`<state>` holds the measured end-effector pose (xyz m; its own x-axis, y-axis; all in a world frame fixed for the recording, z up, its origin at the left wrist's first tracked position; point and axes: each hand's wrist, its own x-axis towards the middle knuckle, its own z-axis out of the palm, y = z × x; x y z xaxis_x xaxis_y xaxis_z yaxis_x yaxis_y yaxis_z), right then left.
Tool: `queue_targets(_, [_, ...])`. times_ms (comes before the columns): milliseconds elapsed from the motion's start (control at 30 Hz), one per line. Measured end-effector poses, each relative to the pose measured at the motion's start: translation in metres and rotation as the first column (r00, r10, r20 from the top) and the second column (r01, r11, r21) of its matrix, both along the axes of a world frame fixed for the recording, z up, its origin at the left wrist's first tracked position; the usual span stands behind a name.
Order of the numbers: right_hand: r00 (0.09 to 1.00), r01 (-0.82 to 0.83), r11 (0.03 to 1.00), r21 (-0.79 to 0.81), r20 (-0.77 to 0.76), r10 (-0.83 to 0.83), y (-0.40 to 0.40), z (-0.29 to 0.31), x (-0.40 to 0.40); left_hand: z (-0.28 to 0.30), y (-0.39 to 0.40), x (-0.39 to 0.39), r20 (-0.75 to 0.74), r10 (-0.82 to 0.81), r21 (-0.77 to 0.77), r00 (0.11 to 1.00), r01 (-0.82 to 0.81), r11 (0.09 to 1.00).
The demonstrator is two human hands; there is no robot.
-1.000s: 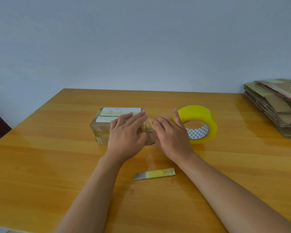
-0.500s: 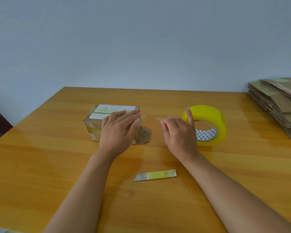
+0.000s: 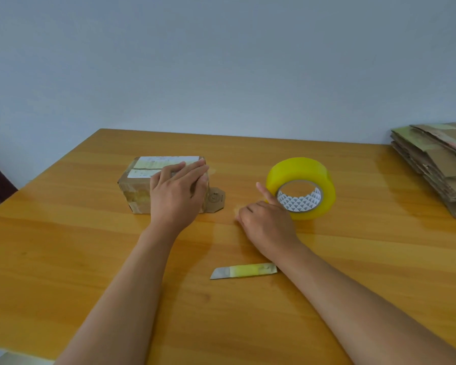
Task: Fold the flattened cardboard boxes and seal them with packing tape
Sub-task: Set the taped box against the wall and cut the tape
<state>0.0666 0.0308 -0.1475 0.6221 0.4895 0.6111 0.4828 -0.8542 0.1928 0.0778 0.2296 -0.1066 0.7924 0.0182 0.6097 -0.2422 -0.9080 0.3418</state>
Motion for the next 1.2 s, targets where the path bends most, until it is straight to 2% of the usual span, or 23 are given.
queue_targets(167, [0.998, 0.005, 0.999, -0.053, -0.066, -0.008, 0.002, 0.003, -0.005, -0.002, -0.001, 0.000, 0.026, 0.005, -0.017, 1.000, -0.005, 1.000])
queue_targets(367, [0.946, 0.022, 0.986, -0.163, -0.317, -0.073, 0.004, 0.018, -0.025, -0.003, -0.001, 0.000, 0.032, 0.003, -0.012, 0.999, -0.002, 1.000])
queue_targets(567, [0.915, 0.003, 0.992, -0.129, -0.399, -0.055, 0.006, 0.025, -0.029, -0.003, 0.001, 0.000, 0.019, 0.002, -0.006, 1.000, -0.002, 1.000])
queue_targets(633, [0.917, 0.012, 0.997, -0.077, -0.396, -0.041, 0.008, 0.024, -0.029, -0.003, 0.001, 0.000, 0.010, -0.001, 0.002, 1.000, 0.001, 1.000])
queue_targets(733, [0.940, 0.026, 0.975, 0.221, -0.337, 0.051, 0.015, 0.032, -0.029, -0.001, 0.002, -0.001, -0.016, -0.011, -0.002, 1.000, 0.011, 1.000])
queue_targets(767, [0.917, 0.042, 0.934, 0.356, -0.384, 0.105, 0.018, 0.039, -0.028, 0.001, 0.001, -0.001, -0.033, -0.015, -0.013, 0.999, 0.015, 1.000])
queue_targets(833, [0.790, 0.155, 0.790, 0.593, -0.555, 0.261, 0.030, 0.050, -0.019, 0.003, 0.000, -0.003, -0.070, -0.033, -0.042, 0.997, 0.030, 0.999])
queue_targets(900, [0.635, 0.360, 0.574, 0.735, -0.644, 0.427, 0.046, 0.060, -0.006, 0.005, 0.000, -0.005, -0.092, -0.054, -0.062, 0.994, 0.048, 0.997])
queue_targets(967, [0.557, 0.535, 0.357, 0.766, -0.637, 0.533, 0.058, 0.065, 0.009, 0.006, 0.002, -0.006, -0.105, -0.066, -0.070, 0.992, 0.058, 0.996])
queue_targets(1033, [0.485, 0.636, 0.210, 0.742, -0.596, 0.640, 0.065, 0.068, 0.020, 0.005, 0.003, -0.007, -0.114, -0.072, -0.072, 0.991, 0.064, 0.995])
queue_targets(1100, [0.446, 0.684, 0.139, 0.717, -0.561, 0.697, 0.071, 0.070, 0.026, 0.006, 0.003, -0.008, -0.120, -0.073, -0.071, 0.990, 0.065, 0.995])
queue_targets(1200, [0.424, 0.713, 0.095, 0.694, -0.536, 0.730, 0.076, 0.069, 0.032, 0.007, 0.002, -0.008, -0.125, -0.072, -0.075, 0.989, 0.063, 0.995])
